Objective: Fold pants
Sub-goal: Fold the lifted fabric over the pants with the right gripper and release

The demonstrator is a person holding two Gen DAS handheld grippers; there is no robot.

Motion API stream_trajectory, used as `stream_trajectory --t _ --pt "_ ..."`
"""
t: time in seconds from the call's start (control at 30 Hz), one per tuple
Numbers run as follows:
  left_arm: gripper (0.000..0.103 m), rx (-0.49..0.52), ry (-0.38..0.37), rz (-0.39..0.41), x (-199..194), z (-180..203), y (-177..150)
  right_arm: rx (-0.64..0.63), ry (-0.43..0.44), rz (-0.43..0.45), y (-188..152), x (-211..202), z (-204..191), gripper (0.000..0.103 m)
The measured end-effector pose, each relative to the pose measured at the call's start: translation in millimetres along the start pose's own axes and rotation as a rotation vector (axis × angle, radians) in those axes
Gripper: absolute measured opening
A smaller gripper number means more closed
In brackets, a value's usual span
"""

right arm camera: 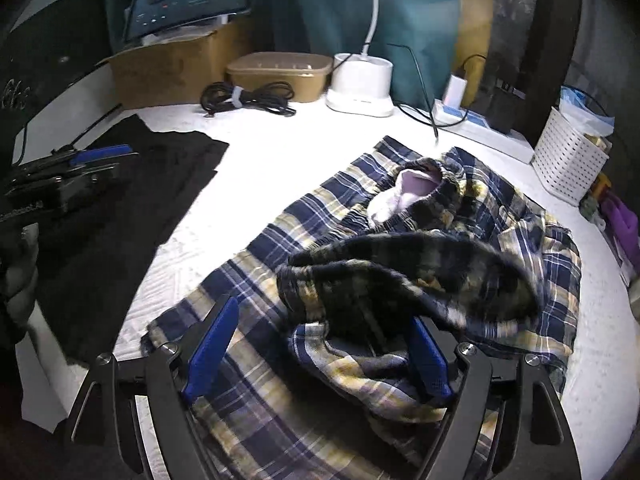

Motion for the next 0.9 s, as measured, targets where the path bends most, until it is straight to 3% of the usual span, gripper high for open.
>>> stream_trajectory --t 0.33,0.73,0.8,0.9 --pt "0.047 0.053 0.018 -0.016 5 34 2 0.090 -0.002 0.078 -15 -38 41 0.083" --pt "0.048 0.234 -0.059 -0.083 42 116 10 0.306 -0.106 0.082 -68 -51 139 0.083" --pt "0.061 0.266 -0.077 -0.092 50 131 12 0.338 -0.121 0.078 -77 -50 154 0.083" --pt "0.064 0.314 -0.108 -0.096 58 151 14 0.390 -0.136 0.071 -91 -49 176 0.083"
Point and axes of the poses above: each gripper's, at about its wrist camera, not at the fingertips, and x roughly the way its jaws point, z to its right, y to its top, the point moved 2 cm from there along x, roughly the way its jaws point, and after that the axes turned 11 degrees about -y, right-handed, at the moved point
